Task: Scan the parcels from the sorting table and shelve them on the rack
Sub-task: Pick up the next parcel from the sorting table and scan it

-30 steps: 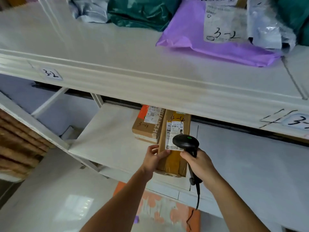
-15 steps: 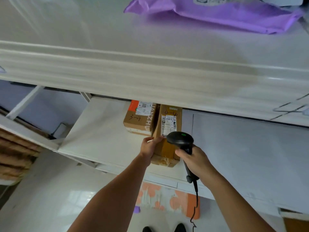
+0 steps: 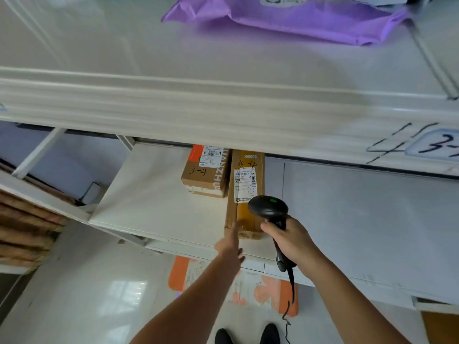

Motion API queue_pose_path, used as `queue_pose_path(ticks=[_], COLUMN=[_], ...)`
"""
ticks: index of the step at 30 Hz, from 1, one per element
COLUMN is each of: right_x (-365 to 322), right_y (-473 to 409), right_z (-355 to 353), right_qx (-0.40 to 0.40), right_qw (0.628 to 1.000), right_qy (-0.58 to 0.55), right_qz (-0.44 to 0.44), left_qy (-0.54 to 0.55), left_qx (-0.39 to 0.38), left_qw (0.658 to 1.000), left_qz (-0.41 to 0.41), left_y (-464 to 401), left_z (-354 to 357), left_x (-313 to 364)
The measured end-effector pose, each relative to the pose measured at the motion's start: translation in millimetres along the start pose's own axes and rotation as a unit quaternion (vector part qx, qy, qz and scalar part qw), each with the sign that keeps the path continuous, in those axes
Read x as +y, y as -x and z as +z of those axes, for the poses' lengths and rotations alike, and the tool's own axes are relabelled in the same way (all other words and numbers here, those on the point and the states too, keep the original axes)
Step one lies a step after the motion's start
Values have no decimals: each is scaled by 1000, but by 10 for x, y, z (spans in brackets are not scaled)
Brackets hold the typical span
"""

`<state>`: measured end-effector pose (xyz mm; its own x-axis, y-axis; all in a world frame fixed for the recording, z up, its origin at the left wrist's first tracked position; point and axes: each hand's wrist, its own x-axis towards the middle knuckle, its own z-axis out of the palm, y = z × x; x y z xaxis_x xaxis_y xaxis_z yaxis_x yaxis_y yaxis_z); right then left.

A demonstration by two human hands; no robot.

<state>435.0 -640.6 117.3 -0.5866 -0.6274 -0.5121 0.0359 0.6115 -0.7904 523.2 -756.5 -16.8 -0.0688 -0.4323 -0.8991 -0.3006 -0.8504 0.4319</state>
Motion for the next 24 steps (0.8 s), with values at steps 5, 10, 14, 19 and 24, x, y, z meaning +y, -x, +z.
queue_pose_path(ticks=[5,10,14,19,24], right_x=[-8,31,86,147,112], right_y=[107,226,321,436,689], right_z=[-78,-180,-200,-229,-186], right_qx=[9,27,26,40,67], right_qw=[1000,1000,999,999,998], right_qy=[11,14,18,15,14], right_qz=[-16,-4,-1,-1,8], left_qy=[58,67,49,-6,-189], left_qx=[-126,-112,-111,-149,-157], left_qw=[990,990,992,987,966], left_qz=[18,44,39,60,86], left_y=[-124,-156,-188,-132,89], left_z=[128,125,120,86,-111], left_x=[-139,132,299,385,417])
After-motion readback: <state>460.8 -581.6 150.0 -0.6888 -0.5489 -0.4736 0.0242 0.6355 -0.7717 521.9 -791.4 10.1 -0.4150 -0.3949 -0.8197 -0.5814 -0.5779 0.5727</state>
